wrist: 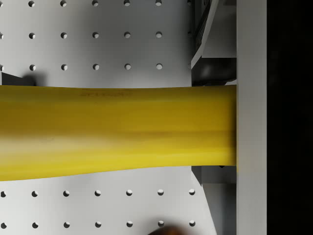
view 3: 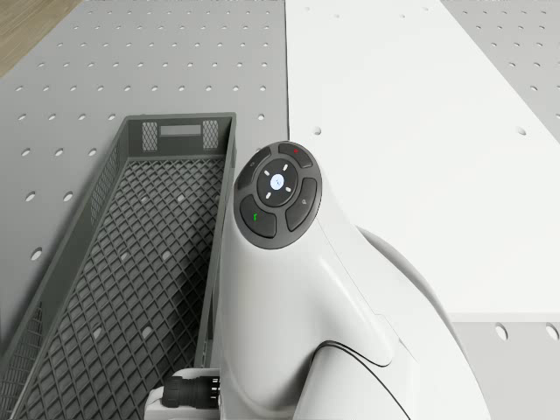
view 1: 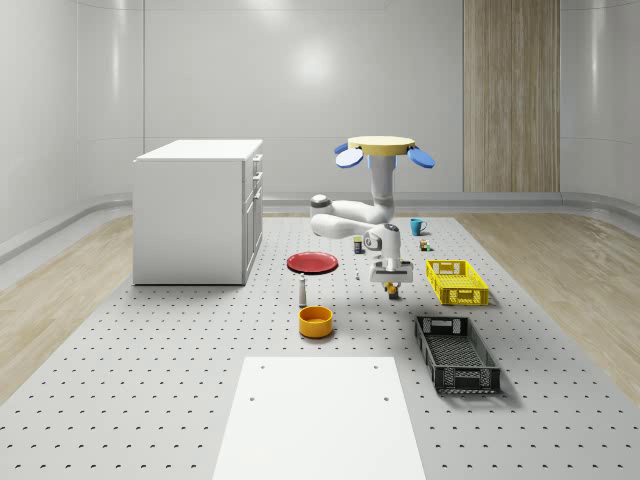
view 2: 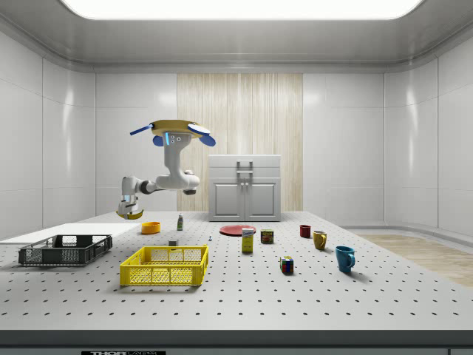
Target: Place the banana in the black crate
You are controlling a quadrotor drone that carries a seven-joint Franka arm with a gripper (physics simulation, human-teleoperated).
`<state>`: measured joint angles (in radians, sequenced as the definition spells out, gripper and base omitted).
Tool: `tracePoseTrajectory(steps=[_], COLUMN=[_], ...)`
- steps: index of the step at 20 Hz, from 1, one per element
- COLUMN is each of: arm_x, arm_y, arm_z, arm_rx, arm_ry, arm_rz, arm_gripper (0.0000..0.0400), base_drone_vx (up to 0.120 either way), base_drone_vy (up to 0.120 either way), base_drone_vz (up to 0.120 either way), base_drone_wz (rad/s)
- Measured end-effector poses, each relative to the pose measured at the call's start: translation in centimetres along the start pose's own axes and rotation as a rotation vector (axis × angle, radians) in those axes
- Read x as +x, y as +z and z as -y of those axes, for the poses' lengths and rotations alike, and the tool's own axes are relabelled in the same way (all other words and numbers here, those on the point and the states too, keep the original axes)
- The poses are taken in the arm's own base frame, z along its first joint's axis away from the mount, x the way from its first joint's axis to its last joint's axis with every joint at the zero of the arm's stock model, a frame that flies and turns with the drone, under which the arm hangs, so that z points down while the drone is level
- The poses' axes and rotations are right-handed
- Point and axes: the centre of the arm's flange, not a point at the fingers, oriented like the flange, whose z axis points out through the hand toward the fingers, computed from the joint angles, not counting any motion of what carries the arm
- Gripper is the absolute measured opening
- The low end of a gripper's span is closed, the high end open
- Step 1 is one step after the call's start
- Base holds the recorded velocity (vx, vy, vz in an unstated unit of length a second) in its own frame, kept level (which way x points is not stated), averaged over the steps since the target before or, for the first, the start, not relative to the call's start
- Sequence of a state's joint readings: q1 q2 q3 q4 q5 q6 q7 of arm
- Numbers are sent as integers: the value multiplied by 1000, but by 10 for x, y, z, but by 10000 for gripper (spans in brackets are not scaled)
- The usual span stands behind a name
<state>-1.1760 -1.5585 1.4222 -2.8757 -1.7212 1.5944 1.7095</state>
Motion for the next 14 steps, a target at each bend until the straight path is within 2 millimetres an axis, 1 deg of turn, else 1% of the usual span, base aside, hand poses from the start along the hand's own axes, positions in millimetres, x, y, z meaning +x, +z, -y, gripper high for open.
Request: tracePoseTrajectory(steps=[14], arm_x=[0], arm_y=[0], arm_z=[0], arm_rx=[0], arm_ry=[0], arm_rz=[0], arm_gripper=[193], base_drone_vx=[120], base_drone_vy=[120], base_drone_vz=[0], base_drone_wz=[0])
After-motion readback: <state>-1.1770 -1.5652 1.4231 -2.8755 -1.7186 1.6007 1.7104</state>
